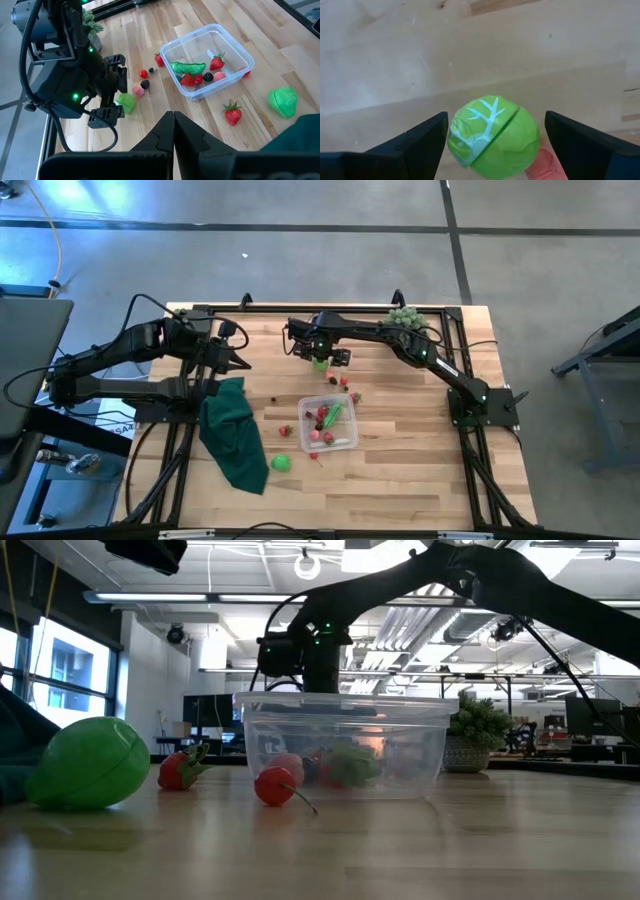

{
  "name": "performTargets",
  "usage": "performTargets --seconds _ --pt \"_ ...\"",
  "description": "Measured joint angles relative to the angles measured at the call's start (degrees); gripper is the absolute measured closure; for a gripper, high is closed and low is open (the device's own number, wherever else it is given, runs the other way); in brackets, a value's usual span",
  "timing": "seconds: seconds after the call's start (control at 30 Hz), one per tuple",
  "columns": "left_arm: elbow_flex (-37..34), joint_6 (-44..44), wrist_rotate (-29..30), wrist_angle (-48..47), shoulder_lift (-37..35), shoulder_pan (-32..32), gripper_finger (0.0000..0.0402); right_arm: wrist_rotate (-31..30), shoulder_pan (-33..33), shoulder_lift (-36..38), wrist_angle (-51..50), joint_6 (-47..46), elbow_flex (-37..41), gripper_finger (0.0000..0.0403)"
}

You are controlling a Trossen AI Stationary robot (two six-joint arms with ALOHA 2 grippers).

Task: Pick and placing Produce into tupperware
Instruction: Put the green cabbage into the transparent bin

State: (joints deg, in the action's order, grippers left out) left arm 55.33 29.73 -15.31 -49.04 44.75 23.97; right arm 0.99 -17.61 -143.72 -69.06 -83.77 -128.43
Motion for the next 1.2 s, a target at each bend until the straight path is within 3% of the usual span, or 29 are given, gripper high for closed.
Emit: performTargets --seconds 1.2 --pt "-0.01 -0.02 0.0 0.0 0.0 -0.01 0.0401 0.05 0.74 -0.04 -0.02 -1.07 -0.07 0.0169"
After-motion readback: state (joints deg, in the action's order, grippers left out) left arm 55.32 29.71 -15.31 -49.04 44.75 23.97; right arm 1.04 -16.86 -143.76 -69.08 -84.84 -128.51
